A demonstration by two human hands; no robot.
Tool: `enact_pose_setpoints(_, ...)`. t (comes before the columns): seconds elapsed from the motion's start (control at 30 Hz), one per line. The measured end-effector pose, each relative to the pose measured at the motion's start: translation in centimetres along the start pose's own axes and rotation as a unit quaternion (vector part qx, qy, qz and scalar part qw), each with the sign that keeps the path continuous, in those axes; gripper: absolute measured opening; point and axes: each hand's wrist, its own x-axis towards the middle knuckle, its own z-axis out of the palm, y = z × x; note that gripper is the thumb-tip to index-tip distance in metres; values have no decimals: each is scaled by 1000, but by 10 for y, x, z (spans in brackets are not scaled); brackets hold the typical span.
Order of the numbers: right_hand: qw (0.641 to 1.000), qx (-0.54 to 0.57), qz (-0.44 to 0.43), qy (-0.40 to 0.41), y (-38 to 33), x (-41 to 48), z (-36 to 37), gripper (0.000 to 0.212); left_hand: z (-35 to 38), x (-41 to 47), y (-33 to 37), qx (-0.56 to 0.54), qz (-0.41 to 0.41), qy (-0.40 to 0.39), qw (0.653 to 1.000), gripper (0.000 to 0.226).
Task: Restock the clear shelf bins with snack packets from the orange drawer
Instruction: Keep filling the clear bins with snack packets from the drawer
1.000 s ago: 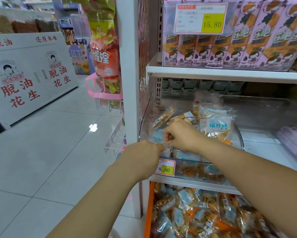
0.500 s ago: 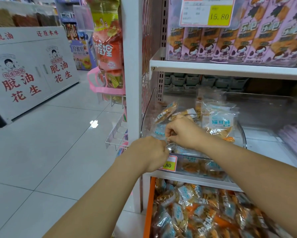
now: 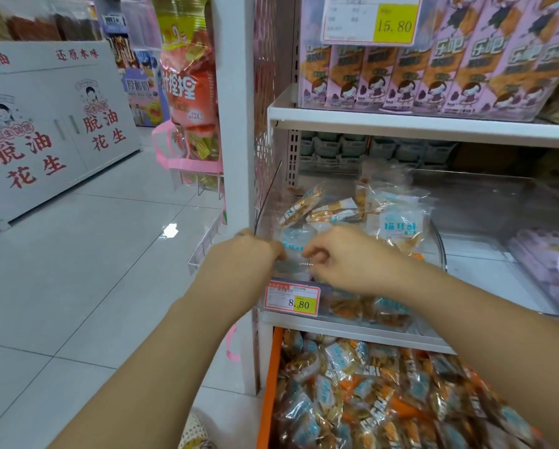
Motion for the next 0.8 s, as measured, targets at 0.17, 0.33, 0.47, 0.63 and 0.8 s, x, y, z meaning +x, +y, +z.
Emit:
enact_pose_setpoints(0.17, 993, -53, 41, -98, -10, 13, 7, 24, 5, 2, 4, 23, -24, -30, 999, 30)
enact_pose_setpoints(0.33, 981, -71, 55, -172, -12, 25, 6, 24, 7, 4, 7, 32, -27, -48, 998, 24)
enact_pose_setpoints(0.47, 966, -66, 55, -242, -13, 27, -4, 26, 8, 3, 11, 2, -19, -46, 999, 28)
enact_pose_setpoints(0.63, 946, -86, 64, -305, -17, 30, -4, 30, 14, 6, 11, -4, -13, -31, 999, 25)
enact_pose_setpoints(0.8, 937, -65, 72, -337, -27, 34, 4, 35, 13, 8, 6, -44, -29, -88, 995, 23)
